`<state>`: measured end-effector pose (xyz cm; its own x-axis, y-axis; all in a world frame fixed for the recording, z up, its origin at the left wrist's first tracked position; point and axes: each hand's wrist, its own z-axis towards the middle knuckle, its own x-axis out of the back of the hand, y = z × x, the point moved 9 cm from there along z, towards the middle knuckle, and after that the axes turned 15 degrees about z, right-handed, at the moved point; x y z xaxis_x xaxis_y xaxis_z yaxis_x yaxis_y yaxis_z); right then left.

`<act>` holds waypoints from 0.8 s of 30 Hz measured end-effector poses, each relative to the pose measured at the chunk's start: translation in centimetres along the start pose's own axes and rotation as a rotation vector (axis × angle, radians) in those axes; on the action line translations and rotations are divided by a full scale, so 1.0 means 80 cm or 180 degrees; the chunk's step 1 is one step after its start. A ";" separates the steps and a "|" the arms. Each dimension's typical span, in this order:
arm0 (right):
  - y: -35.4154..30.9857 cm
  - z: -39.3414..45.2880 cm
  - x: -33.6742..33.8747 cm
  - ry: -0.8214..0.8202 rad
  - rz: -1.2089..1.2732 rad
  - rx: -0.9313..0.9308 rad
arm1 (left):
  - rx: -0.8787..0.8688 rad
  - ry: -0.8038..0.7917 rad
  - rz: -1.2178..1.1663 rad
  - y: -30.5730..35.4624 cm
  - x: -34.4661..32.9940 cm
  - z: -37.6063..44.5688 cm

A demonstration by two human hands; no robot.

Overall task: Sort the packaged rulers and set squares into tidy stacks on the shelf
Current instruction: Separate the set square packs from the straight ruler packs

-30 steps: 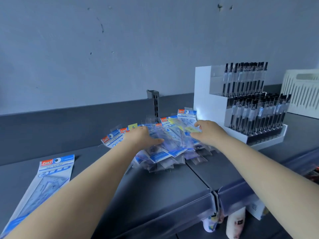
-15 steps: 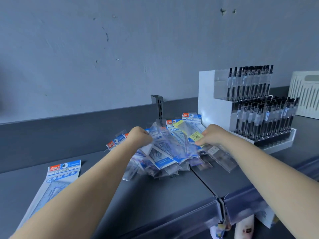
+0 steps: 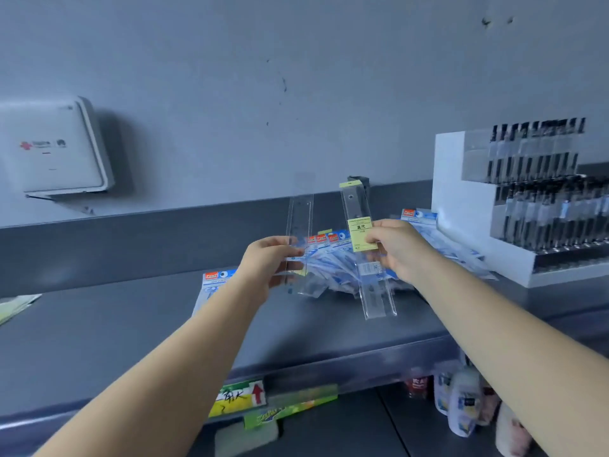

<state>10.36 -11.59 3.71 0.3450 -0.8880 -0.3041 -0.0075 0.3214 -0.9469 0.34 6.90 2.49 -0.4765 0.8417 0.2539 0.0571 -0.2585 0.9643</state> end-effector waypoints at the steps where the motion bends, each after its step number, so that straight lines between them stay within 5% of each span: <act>1: 0.007 -0.007 -0.017 -0.0066 0.0072 -0.0045 | -0.0016 0.0029 -0.0015 -0.003 0.014 -0.010; 14: 0.079 -0.078 -0.289 -0.1024 0.0419 -0.0343 | -0.0090 0.0651 0.0029 -0.053 0.266 -0.078; 24: 0.160 -0.119 -0.530 -0.1246 0.0517 -0.0610 | -0.0002 0.0874 0.0367 -0.118 0.512 -0.095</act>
<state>-13.32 27.04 3.49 0.6531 -0.6284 -0.4226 -0.2513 0.3466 -0.9037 -26.41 40.22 3.20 -0.6863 0.6472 0.3318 0.1241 -0.3453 0.9303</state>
